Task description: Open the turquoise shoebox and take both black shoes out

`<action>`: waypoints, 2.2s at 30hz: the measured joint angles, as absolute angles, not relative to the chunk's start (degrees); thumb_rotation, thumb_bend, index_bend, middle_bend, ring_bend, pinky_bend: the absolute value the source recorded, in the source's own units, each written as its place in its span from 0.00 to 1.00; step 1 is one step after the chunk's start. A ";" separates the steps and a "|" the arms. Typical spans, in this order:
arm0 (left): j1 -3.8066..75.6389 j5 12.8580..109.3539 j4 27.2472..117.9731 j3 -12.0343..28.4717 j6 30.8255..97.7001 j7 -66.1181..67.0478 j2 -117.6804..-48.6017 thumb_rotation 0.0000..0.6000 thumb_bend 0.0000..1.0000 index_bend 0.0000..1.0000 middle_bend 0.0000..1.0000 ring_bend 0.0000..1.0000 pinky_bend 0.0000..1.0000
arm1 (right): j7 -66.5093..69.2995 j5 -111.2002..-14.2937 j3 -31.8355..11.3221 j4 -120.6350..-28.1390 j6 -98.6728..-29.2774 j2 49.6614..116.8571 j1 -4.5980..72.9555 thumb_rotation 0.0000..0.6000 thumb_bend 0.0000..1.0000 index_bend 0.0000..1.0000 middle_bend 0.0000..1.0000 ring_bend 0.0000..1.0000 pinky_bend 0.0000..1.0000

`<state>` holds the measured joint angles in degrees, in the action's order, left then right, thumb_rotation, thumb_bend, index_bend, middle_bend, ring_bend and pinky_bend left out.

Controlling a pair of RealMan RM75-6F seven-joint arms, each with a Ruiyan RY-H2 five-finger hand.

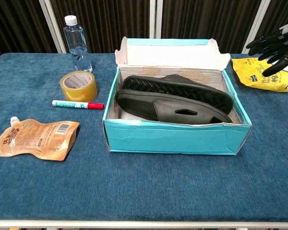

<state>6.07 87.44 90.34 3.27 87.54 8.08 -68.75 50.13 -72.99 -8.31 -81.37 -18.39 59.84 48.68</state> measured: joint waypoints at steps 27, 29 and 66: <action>4.71 87.66 87.39 2.72 89.09 4.31 -69.84 1.00 0.02 0.23 0.18 0.08 0.12 | -17.58 -50.93 -6.23 -97.26 -50.68 75.89 49.49 1.00 0.03 0.26 0.27 0.21 0.20; 4.77 87.82 87.26 2.76 89.12 4.25 -69.91 1.00 0.02 0.23 0.18 0.08 0.12 | -20.84 -48.50 -6.26 -97.40 -52.45 77.67 50.24 1.00 0.03 0.26 0.27 0.22 0.20; 5.23 87.29 86.20 3.16 88.25 3.25 -70.38 1.00 0.02 0.23 0.18 0.08 0.11 | -44.91 -48.46 -3.43 -92.06 -64.87 87.93 53.40 1.00 0.64 0.60 0.53 0.56 0.27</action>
<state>5.23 87.29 86.20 3.16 88.25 3.25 -70.38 -44.91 -48.46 -3.43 -92.06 -64.87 87.93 53.40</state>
